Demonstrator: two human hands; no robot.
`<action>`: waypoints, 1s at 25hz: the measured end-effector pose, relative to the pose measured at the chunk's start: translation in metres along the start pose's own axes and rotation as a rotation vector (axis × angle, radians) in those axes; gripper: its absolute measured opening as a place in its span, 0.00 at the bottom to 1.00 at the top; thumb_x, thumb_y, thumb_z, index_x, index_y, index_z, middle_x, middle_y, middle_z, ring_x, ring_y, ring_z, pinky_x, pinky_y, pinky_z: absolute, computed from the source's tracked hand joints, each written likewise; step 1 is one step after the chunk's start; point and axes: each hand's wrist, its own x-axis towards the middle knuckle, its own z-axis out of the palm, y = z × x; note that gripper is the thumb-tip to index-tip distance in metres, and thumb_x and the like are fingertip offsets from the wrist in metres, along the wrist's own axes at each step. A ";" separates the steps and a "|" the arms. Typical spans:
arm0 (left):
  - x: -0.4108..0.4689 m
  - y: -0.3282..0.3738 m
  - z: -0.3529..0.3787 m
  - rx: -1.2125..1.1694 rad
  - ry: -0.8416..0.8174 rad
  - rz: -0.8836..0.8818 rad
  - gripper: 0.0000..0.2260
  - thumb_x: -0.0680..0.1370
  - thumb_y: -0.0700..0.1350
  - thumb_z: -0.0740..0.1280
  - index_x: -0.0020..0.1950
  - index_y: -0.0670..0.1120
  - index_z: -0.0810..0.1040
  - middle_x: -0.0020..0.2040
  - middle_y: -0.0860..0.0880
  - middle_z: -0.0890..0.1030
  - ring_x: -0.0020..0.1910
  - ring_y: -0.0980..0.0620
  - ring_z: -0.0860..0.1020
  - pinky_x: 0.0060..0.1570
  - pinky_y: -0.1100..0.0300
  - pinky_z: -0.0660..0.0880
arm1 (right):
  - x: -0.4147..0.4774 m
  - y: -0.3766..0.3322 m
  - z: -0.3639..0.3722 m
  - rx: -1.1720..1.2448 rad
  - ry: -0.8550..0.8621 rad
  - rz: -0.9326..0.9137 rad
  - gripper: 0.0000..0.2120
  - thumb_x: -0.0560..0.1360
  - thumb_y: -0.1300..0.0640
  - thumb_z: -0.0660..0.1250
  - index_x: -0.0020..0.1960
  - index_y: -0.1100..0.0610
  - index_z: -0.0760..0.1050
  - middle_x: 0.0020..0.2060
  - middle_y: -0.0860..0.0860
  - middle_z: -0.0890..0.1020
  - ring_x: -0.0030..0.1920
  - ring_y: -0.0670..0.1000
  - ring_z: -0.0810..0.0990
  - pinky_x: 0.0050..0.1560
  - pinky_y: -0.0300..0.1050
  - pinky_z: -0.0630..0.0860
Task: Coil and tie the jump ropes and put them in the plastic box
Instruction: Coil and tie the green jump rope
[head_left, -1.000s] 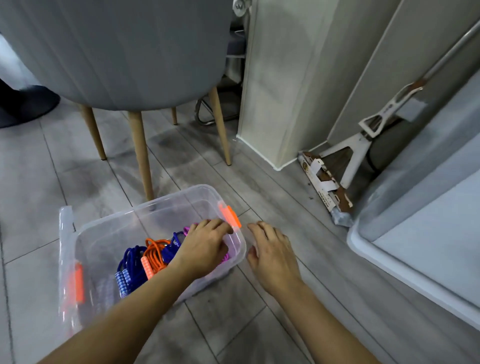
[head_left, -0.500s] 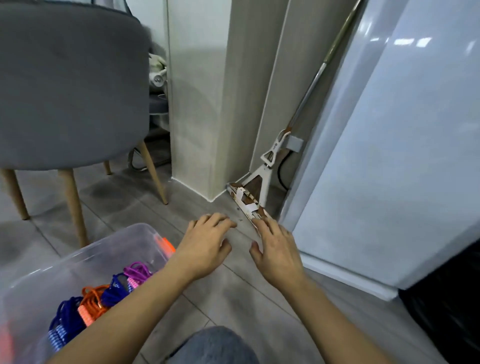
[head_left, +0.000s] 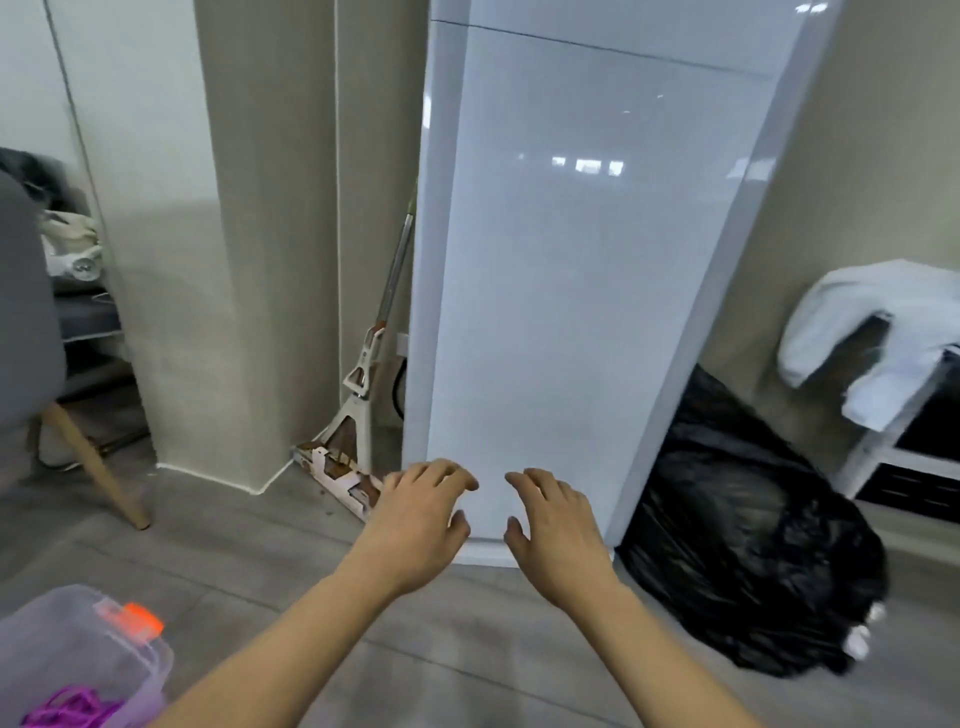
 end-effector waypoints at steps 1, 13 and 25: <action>0.005 0.015 0.008 -0.012 -0.004 0.020 0.16 0.80 0.49 0.60 0.68 0.56 0.71 0.67 0.58 0.71 0.68 0.54 0.68 0.68 0.53 0.63 | -0.008 0.016 -0.005 -0.012 0.012 0.024 0.23 0.79 0.52 0.62 0.73 0.50 0.67 0.70 0.49 0.72 0.64 0.54 0.75 0.67 0.49 0.68; 0.008 0.151 0.152 -0.110 -0.213 0.206 0.14 0.76 0.45 0.64 0.62 0.53 0.75 0.61 0.54 0.75 0.59 0.48 0.74 0.59 0.51 0.68 | -0.146 0.176 0.010 -0.031 -0.005 0.421 0.24 0.74 0.53 0.65 0.69 0.52 0.70 0.63 0.50 0.74 0.60 0.56 0.75 0.60 0.52 0.70; -0.069 0.169 0.328 -0.139 -0.543 0.265 0.16 0.71 0.50 0.57 0.56 0.54 0.77 0.54 0.54 0.77 0.53 0.48 0.77 0.51 0.53 0.70 | -0.299 0.273 0.166 0.067 -0.221 0.851 0.26 0.69 0.53 0.69 0.67 0.53 0.74 0.61 0.55 0.79 0.59 0.61 0.78 0.58 0.56 0.74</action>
